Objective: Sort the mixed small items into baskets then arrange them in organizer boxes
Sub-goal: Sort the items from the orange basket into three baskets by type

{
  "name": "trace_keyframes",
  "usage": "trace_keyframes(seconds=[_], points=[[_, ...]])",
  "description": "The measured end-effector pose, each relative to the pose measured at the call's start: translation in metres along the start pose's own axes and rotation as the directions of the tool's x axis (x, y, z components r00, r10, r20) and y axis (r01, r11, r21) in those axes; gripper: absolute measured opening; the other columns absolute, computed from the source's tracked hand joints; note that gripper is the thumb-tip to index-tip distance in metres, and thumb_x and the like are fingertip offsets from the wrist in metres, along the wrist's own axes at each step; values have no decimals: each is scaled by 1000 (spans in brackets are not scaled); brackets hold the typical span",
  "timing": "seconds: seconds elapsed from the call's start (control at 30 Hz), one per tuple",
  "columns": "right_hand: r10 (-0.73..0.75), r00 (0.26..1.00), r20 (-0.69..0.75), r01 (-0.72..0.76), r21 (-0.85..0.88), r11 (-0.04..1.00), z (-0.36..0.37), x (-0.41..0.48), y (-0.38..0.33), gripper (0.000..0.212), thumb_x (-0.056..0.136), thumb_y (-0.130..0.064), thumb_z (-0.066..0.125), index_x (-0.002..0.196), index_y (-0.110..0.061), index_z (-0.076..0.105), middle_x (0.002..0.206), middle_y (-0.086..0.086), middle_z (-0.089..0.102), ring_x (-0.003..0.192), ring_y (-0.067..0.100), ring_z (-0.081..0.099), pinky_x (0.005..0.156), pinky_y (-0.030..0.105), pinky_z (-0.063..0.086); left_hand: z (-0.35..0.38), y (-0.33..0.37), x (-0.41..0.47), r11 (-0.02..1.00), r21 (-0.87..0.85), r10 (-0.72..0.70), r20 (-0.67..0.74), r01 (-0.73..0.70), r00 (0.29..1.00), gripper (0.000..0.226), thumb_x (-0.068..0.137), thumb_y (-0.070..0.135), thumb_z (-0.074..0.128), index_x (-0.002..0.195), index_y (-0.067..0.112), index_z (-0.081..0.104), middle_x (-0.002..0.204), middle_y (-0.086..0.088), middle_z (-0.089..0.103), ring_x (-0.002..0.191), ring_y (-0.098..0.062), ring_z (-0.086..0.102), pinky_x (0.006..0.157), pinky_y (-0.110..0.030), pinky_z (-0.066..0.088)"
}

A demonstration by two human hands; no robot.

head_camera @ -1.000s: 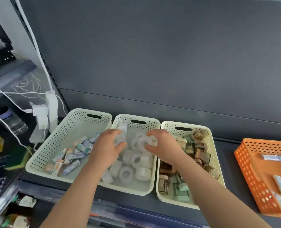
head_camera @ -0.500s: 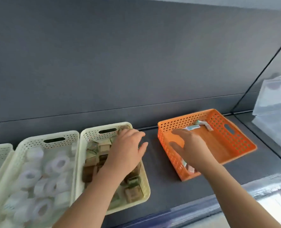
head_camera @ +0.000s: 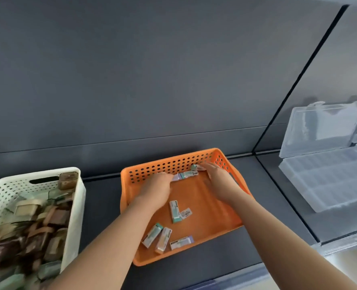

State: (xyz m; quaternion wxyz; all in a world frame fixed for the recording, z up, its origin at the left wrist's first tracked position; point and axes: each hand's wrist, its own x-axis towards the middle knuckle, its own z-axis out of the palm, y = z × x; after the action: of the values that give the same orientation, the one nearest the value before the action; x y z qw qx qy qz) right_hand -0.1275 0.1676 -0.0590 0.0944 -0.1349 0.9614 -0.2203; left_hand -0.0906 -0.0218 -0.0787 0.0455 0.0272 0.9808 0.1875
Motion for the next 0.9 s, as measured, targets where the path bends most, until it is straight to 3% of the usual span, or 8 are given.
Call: trace_keyframes(seconds=[0.27, 0.4, 0.5, 0.57, 0.73, 0.83, 0.9], points=[[18, 994, 112, -14, -34, 999, 4, 25, 15, 43, 95, -7, 44, 136, -19, 50, 136, 7, 44, 123, 29, 47, 103, 38, 40, 8, 4, 15, 991, 130, -32, 17, 30, 999, 18, 89, 20, 62, 107, 18, 66, 104, 2, 57, 97, -17, 53, 81, -29, 47], [-24, 991, 131, 31, -57, 998, -2, 18, 21, 44, 96, -3, 42, 134, -22, 53, 134, 5, 44, 113, 26, 54, 94, 31, 44, 3, 1, 13, 997, 50, -58, 82, 54, 995, 26, 86, 32, 65, 110, 22, 65, 114, 4, 60, 101, -15, 55, 85, -28, 47], [-37, 996, 79, 36, 7, 999, -7, 13, 26, 41, 96, -6, 45, 135, -19, 50, 145, 2, 39, 125, 23, 48, 100, 29, 40, 4, 11, 19, 996, -87, -2, 54, 7, 999, 49, 87, 24, 66, 134, 25, 51, 139, 7, 48, 125, -16, 46, 104, -33, 38], [-32, 992, 119, 30, 12, 999, -6, 12, 27, 47, 95, -4, 43, 141, -17, 42, 151, 3, 32, 133, 25, 40, 105, 32, 38, 11, 19, 24, 991, -135, 34, 76, -24, 997, 59, 88, 18, 64, 142, 25, 41, 148, 7, 38, 134, -16, 38, 111, -34, 31], [-8, 966, 259, 40, -120, 992, 3, 13, 29, 66, 92, 4, 45, 149, -23, 26, 158, 0, 14, 144, 29, 19, 115, 39, 27, 22, 12, 32, 993, -68, 102, 101, -96, 990, 51, 95, 14, 52, 143, 27, 39, 148, 13, 36, 131, -15, 35, 109, -34, 30], [-32, 961, 274, 75, -146, 987, 2, 7, 31, 60, 93, 0, 45, 147, -23, 31, 156, 0, 20, 143, 28, 21, 116, 40, 26, 18, 10, 29, 988, -1, 154, 119, -155, 981, 45, 96, 17, 50, 140, 26, 44, 145, 12, 41, 128, -15, 39, 108, -34, 34], [-67, 970, 233, 87, -79, 993, -1, 2, 31, 47, 96, -6, 43, 140, -21, 43, 149, 0, 37, 135, 24, 37, 109, 35, 35, 12, 7, 24, 986, 2, 167, 135, -168, 977, 40, 95, 21, 52, 135, 23, 50, 138, 9, 48, 124, -13, 44, 106, -35, 37]])
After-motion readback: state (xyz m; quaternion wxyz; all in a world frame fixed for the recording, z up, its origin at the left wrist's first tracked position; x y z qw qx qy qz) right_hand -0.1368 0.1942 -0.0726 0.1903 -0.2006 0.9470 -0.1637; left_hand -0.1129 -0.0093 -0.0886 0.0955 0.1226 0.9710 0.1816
